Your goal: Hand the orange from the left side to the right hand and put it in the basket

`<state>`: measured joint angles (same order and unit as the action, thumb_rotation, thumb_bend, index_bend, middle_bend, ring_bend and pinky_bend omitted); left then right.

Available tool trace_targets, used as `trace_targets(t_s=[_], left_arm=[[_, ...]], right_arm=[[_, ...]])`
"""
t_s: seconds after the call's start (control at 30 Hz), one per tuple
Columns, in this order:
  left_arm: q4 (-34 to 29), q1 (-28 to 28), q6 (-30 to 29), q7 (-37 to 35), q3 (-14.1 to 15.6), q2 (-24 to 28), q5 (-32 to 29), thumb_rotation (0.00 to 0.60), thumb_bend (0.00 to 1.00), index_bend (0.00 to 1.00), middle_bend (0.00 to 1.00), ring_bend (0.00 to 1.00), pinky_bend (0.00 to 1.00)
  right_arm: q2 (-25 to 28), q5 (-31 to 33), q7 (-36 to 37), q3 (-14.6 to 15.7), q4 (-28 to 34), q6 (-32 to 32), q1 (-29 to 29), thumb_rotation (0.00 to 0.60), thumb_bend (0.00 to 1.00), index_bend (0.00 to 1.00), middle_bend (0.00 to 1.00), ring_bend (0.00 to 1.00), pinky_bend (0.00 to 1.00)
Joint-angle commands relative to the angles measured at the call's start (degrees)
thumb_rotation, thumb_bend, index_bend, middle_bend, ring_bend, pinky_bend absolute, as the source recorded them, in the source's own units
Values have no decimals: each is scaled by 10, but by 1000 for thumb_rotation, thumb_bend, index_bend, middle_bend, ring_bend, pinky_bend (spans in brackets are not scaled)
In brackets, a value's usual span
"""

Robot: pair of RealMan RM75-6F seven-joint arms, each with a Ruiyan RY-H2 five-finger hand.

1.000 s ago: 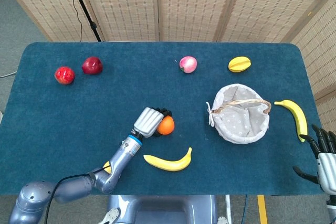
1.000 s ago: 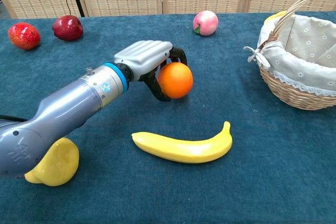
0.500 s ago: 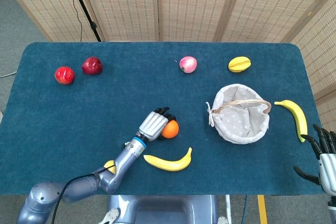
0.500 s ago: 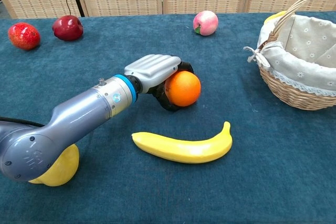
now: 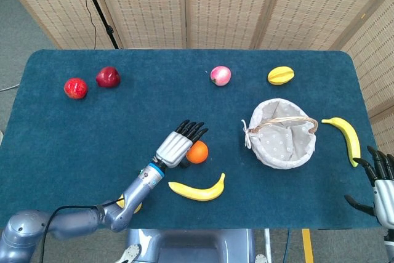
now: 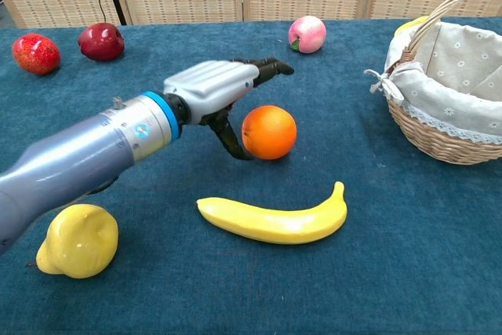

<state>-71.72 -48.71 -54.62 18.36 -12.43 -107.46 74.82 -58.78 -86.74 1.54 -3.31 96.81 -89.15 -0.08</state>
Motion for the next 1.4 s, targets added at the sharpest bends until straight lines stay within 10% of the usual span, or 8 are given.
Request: trace_targets(t_s=[0.03,0.27,0.63,1.4], left_arm=[[-116,43,-68,76,11,81,6,600,0,0,0,0,0],[-276,128,-162,124,55,230,25,600,0,0,0,0,0],[-270,276,-320,-2,136,376,107,600,0,0,0,0,0],[-120,364,-330,-162,131,352,88,600,0,0,0,0,0]], right_arm=[[-3,1,-3,1,-3,5,2,600,0,220,43,0,0],[-12,3,-6,0,-12,16,8,600,0,220,43,0,0],[-20,-6,3,-11,-23,5,16,600,0,171,15,0,0],[99,-164,-11,68,128,160,104,600,0,0,0,0,0]])
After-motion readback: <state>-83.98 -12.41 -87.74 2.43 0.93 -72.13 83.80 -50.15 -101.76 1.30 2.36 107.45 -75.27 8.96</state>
